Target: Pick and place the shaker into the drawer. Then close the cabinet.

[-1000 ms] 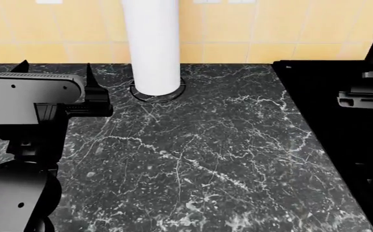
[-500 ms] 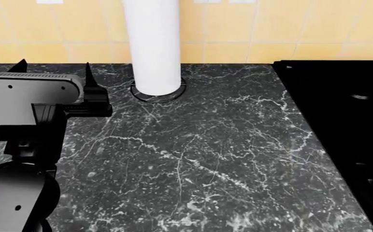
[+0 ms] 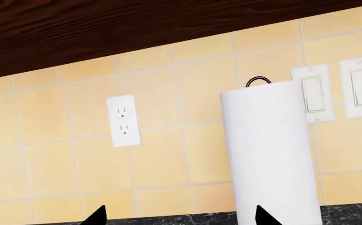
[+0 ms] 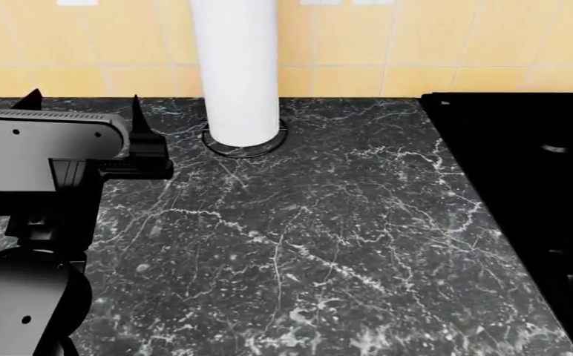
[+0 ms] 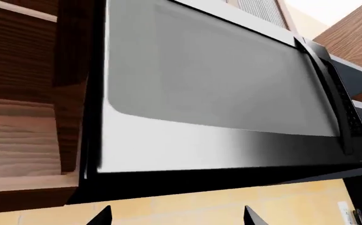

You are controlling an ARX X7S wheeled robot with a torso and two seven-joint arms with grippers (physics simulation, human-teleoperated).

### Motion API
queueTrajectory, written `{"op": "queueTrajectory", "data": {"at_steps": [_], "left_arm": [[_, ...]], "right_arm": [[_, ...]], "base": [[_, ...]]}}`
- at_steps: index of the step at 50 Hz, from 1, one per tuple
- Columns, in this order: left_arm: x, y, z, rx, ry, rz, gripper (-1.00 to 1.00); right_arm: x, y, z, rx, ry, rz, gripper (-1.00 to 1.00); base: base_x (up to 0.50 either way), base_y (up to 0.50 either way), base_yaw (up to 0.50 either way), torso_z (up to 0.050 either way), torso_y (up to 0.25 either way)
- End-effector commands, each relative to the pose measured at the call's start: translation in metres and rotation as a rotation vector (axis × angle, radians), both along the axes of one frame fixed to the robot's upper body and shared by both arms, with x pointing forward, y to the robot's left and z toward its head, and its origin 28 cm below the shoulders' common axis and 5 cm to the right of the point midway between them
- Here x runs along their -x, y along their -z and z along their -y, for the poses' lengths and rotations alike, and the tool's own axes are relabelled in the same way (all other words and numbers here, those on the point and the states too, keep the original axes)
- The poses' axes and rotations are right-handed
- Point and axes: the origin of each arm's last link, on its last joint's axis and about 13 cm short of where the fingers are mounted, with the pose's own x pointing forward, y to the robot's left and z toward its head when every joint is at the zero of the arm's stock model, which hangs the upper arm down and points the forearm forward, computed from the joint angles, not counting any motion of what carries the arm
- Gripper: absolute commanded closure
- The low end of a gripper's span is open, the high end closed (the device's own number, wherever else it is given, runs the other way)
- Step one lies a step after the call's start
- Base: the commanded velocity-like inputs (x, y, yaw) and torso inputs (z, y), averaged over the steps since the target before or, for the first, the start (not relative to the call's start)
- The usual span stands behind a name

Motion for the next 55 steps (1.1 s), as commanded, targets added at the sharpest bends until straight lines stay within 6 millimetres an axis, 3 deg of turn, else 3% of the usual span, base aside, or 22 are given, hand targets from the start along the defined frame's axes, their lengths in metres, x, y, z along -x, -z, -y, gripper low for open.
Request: {"op": "queueTrajectory", "data": {"at_steps": [1, 19, 36, 55], "left_arm": [[-0.006, 0.005, -0.001, 0.015, 0.015, 0.002, -1.00], [-0.004, 0.005, -0.001, 0.003, 0.005, -0.002, -1.00], [-0.001, 0.006, -0.004, 0.006, -0.005, -0.002, -1.00], [0.004, 0.003, -0.008, 0.020, -0.008, 0.009, -1.00]], "right_arm": [[-0.013, -0.021, 0.011, -0.031, 0.008, -0.021, -1.00], [-0.016, -0.058, 0.021, -0.013, 0.065, -0.020, -1.00], [-0.035, -0.091, -0.011, 0.111, -0.010, -0.075, -1.00], [-0.047, -0.105, -0.044, 0.228, -0.109, -0.168, -1.00]], "base": [[0.00, 0.00, 0.00, 0.000, 0.000], [0.00, 0.00, 0.00, 0.000, 0.000], [0.00, 0.00, 0.00, 0.001, 0.001], [0.00, 0.00, 0.00, 0.015, 0.006]]}}
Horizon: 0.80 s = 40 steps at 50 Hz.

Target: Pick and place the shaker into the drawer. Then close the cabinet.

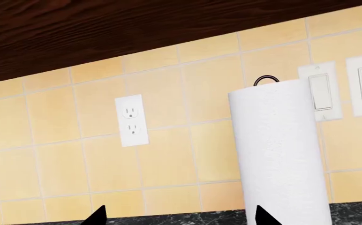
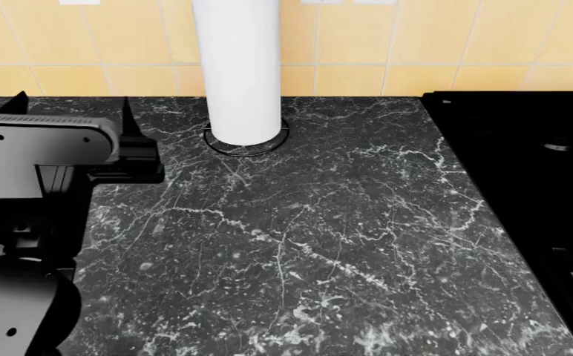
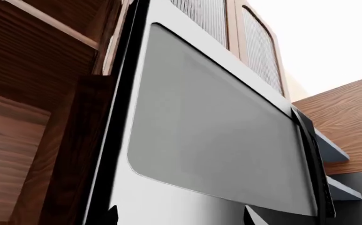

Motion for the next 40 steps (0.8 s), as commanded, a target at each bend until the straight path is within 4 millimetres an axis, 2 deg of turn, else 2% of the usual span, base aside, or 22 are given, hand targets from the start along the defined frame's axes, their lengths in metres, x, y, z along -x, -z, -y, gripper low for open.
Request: {"op": "queueTrajectory", "data": {"at_steps": [1, 8, 40], "left_arm": [[-0.004, 0.005, -0.004, 0.030, 0.011, 0.008, -1.00], [-0.002, 0.006, -0.006, 0.034, 0.011, 0.009, -1.00], [0.004, 0.009, -0.011, 0.030, -0.004, 0.005, -1.00]], "right_arm": [[-0.025, -0.037, -0.021, 0.021, -0.340, -0.175, -1.00], [-0.032, -0.030, -0.038, 0.063, -0.421, -0.265, -1.00], [-0.051, -0.009, -0.097, 0.173, -0.742, -0.396, -1.00]], "base": [[0.02, -0.01, 0.01, 0.015, 0.013], [0.01, -0.01, 0.01, 0.014, 0.006], [0.01, -0.01, 0.01, 0.010, 0.002]]}}
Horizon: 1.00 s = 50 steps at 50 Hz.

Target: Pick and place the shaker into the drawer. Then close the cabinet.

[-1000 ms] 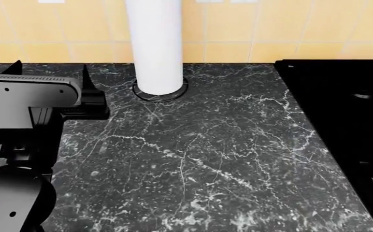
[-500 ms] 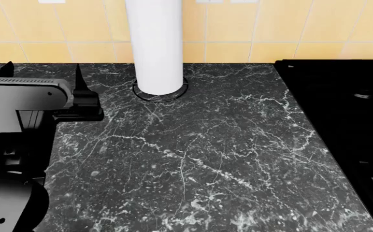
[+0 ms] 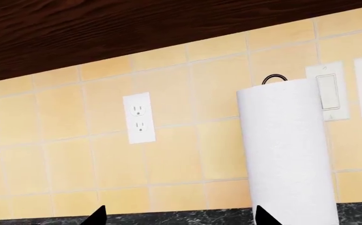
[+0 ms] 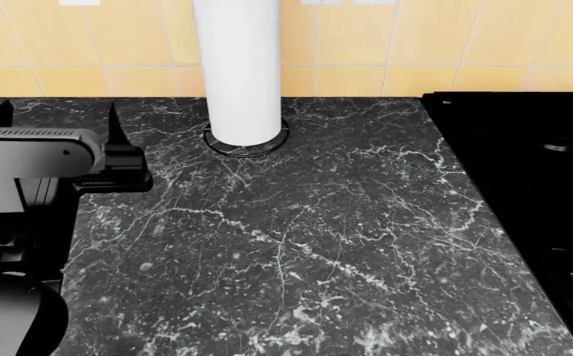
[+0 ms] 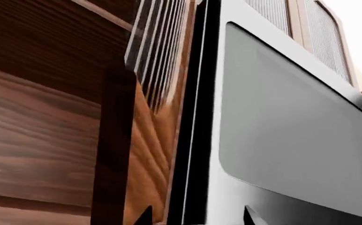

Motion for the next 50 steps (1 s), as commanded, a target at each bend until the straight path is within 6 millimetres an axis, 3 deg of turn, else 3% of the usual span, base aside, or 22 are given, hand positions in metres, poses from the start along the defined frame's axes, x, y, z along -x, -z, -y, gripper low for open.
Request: {"op": "queueTrajectory", "data": {"at_steps": [1, 12, 36, 50], "left_arm": [[-0.004, 0.005, -0.003, 0.017, 0.010, 0.001, -1.00], [-0.002, 0.003, -0.004, 0.016, 0.008, 0.003, -1.00], [0.004, 0.010, -0.013, 0.033, -0.018, -0.001, -1.00], [0.006, 0.013, -0.016, 0.030, -0.036, -0.008, -1.00]], "right_arm": [[-0.032, -0.006, -0.045, 0.149, -0.587, -0.310, -1.00], [-0.048, -0.001, -0.057, 0.158, -0.581, -0.342, -1.00], [-0.130, 0.017, -0.075, 0.101, -0.481, -0.442, -1.00], [-0.160, 0.023, -0.077, 0.073, -0.451, -0.469, -1.00]], "base": [[0.00, -0.01, 0.01, 0.000, 0.000], [0.00, 0.00, 0.00, 0.000, -0.002], [0.00, -0.01, 0.01, 0.000, -0.006], [0.02, -0.01, 0.01, 0.005, -0.010]]}}
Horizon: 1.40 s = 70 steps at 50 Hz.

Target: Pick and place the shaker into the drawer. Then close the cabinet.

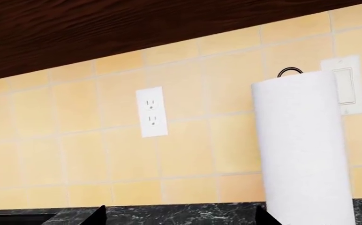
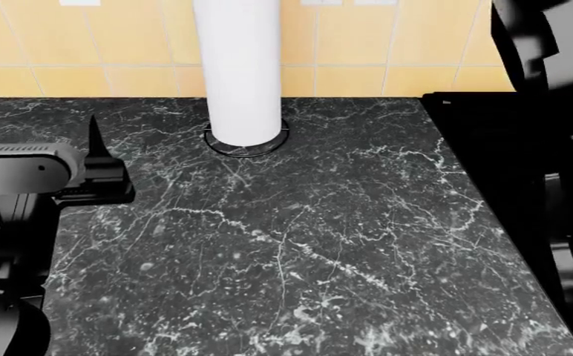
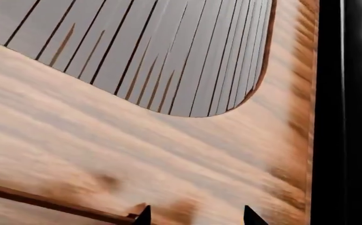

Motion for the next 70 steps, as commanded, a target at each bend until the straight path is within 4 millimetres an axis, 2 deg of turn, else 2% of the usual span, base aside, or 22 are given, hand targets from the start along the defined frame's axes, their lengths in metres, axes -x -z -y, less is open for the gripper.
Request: {"op": "queueTrajectory", "data": {"at_steps": [1, 5, 8, 11, 16, 17, 22, 26, 35, 40, 47, 51, 60, 62, 63, 64, 65, 70], "left_arm": [[-0.004, 0.008, -0.005, 0.023, -0.002, 0.001, -1.00], [-0.004, 0.010, -0.007, 0.026, -0.007, -0.002, -1.00], [-0.004, 0.010, -0.008, 0.029, -0.009, -0.001, -1.00], [-0.005, 0.010, -0.008, 0.031, -0.010, 0.000, -1.00], [-0.007, 0.009, -0.006, 0.030, -0.004, -0.001, -1.00], [-0.007, 0.009, -0.006, 0.029, -0.004, -0.001, -1.00], [-0.006, 0.007, -0.005, 0.026, 0.001, 0.001, -1.00], [-0.006, 0.007, -0.004, 0.024, 0.002, 0.002, -1.00], [-0.007, 0.009, -0.005, 0.026, 0.004, 0.000, -1.00], [-0.007, 0.008, -0.004, 0.024, 0.009, 0.002, -1.00], [-0.008, 0.009, -0.002, 0.016, 0.016, 0.000, -1.00], [-0.009, 0.009, -0.001, 0.013, 0.019, -0.001, -1.00], [-0.009, 0.011, 0.000, 0.008, 0.029, 0.000, -1.00], [-0.008, 0.010, 0.000, 0.008, 0.029, 0.002, -1.00], [-0.008, 0.010, 0.000, 0.009, 0.030, 0.004, -1.00], [-0.008, 0.010, -0.001, 0.009, 0.030, 0.004, -1.00], [-0.008, 0.010, -0.001, 0.010, 0.029, 0.004, -1.00], [-0.008, 0.008, -0.001, 0.009, 0.031, 0.008, -1.00]], "right_arm": [[-0.060, 0.035, -0.027, -0.034, -0.356, -0.376, -1.00], [-0.064, 0.035, -0.029, -0.039, -0.356, -0.378, -1.00], [-0.058, 0.032, -0.028, -0.038, -0.366, -0.366, -1.00], [-0.036, 0.026, -0.029, -0.022, -0.396, -0.319, -1.00], [0.012, 0.018, -0.031, 0.026, -0.447, -0.247, -1.00], [0.017, 0.018, -0.031, 0.029, -0.451, -0.240, -1.00], [0.070, 0.019, -0.030, 0.069, -0.506, -0.174, -1.00], [0.100, 0.023, -0.029, 0.088, -0.533, -0.134, -1.00], [0.142, 0.034, -0.016, 0.078, -0.551, -0.066, -1.00], [0.162, 0.057, -0.006, 0.047, -0.556, -0.054, -1.00], [0.175, 0.112, 0.006, -0.021, -0.541, -0.099, -1.00], [0.176, 0.134, 0.013, -0.061, -0.513, -0.110, -1.00], [0.187, 0.147, 0.019, -0.076, -0.421, -0.120, -1.00], [0.180, 0.174, 0.031, 0.017, -0.428, -0.420, -1.00], [0.176, 0.177, 0.037, 0.033, -0.338, -0.408, -1.00], [0.170, 0.181, 0.029, -0.007, -0.365, -0.345, -1.00], [0.165, 0.170, 0.029, -0.078, -0.354, -0.168, -1.00], [0.160, 0.170, 0.031, -0.108, -0.343, -0.138, -1.00]], "base": [[0.03, -0.01, 0.02, 0.011, 0.000], [0.03, -0.01, 0.02, 0.010, -0.009], [0.02, -0.01, 0.02, 0.007, -0.004], [0.02, -0.01, 0.01, 0.008, -0.008], [0.01, -0.01, 0.01, 0.004, -0.006], [0.00, 0.00, 0.00, 0.000, -0.010], [0.00, 0.00, 0.00, 0.000, 0.000], [0.00, 0.00, 0.00, 0.000, 0.000], [0.00, 0.00, 0.00, 0.000, 0.000], [0.00, 0.00, 0.00, 0.000, 0.000], [0.00, 0.00, 0.00, 0.000, 0.000], [0.00, 0.00, 0.00, 0.000, 0.000], [0.00, 0.00, 0.00, 0.000, 0.000], [0.00, 0.00, 0.00, 0.000, 0.000], [0.00, 0.00, 0.00, 0.000, 0.000], [0.00, 0.00, 0.00, 0.000, 0.000], [0.00, 0.00, 0.00, 0.000, 0.000], [0.00, 0.00, 0.00, 0.000, 0.000]]}}
